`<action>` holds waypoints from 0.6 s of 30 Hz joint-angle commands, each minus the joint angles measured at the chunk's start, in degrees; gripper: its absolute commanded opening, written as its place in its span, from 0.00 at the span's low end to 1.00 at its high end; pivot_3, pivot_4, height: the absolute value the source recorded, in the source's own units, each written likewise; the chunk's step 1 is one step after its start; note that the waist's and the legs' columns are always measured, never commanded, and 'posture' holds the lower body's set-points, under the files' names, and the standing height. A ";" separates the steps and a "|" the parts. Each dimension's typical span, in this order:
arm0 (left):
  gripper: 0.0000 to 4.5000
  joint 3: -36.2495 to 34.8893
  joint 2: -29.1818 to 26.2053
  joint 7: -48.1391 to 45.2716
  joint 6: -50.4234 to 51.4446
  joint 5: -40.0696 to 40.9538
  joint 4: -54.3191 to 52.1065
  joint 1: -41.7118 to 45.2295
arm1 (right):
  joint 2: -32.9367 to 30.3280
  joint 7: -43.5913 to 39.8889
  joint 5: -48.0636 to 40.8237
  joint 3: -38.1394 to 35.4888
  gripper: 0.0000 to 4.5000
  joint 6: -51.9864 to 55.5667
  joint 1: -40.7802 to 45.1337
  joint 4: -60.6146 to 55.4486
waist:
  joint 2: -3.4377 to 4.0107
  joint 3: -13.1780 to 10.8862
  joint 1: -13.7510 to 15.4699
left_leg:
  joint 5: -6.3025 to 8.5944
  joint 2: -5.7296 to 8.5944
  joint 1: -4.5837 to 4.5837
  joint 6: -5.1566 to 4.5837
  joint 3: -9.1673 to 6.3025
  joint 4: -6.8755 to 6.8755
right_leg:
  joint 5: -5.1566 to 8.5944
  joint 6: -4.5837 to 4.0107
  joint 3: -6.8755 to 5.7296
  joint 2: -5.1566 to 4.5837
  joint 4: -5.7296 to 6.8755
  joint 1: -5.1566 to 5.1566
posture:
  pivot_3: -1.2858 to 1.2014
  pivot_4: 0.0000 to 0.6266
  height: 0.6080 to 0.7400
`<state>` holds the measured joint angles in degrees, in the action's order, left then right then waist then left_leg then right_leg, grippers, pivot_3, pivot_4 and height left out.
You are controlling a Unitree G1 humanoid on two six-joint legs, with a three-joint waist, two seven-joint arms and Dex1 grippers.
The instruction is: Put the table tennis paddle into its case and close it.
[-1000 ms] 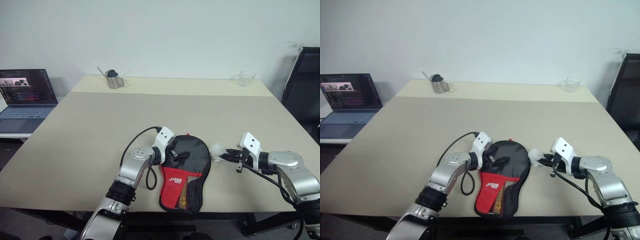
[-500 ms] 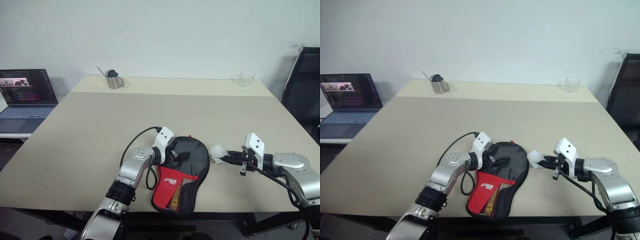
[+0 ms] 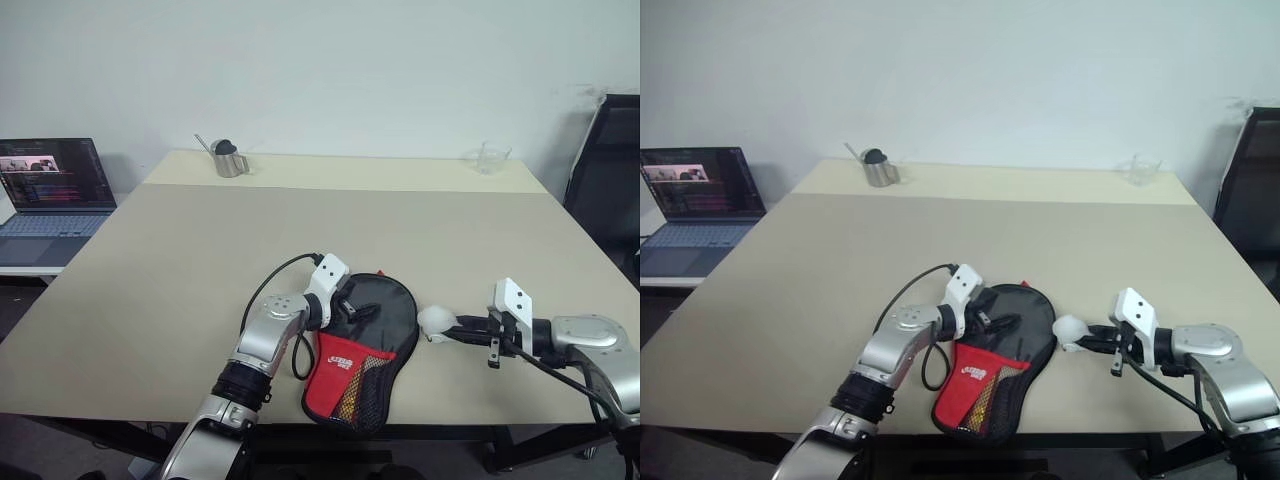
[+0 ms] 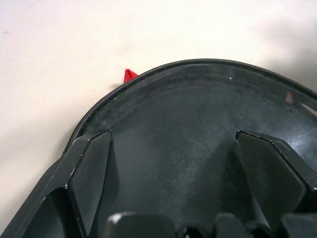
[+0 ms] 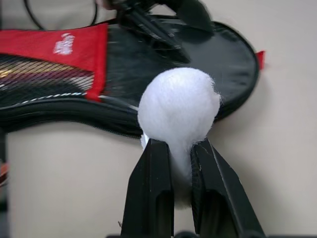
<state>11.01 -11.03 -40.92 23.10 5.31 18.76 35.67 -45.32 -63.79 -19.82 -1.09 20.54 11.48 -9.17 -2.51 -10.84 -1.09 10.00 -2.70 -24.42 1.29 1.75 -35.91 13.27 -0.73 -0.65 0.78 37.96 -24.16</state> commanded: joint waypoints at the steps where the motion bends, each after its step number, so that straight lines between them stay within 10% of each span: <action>1: 0.98 0.65 -0.06 -0.10 0.10 -0.28 0.02 -0.27 | -1.10 -1.98 -3.02 -1.47 0.02 0.31 -1.35 -3.91 | 0.00 0.00 0.01 | 0.00 0.00 0.00 0.00 0.00 0.00 | 0.00 0.00 0.00 0.00 0.00 0.00 | 0.52 0.24 1.00; 18: 0.98 0.67 -0.26 -0.07 0.17 -0.40 0.04 -0.21 | -2.04 -3.18 -8.33 1.20 0.02 5.77 -8.88 -14.76 | 0.00 0.00 0.08 | 0.00 0.00 0.04 0.01 -0.06 -0.01 | 0.03 -0.05 -0.04 -0.02 -0.02 0.04 | 0.52 0.24 1.00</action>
<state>11.04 -11.11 -40.91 23.19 5.26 18.76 35.63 -46.66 -66.31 -26.63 -0.12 25.57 2.33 -22.28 -2.51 -10.84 -1.02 10.01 -2.70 -24.38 1.30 1.69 -35.91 13.36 -0.88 -0.69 0.75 37.94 -24.12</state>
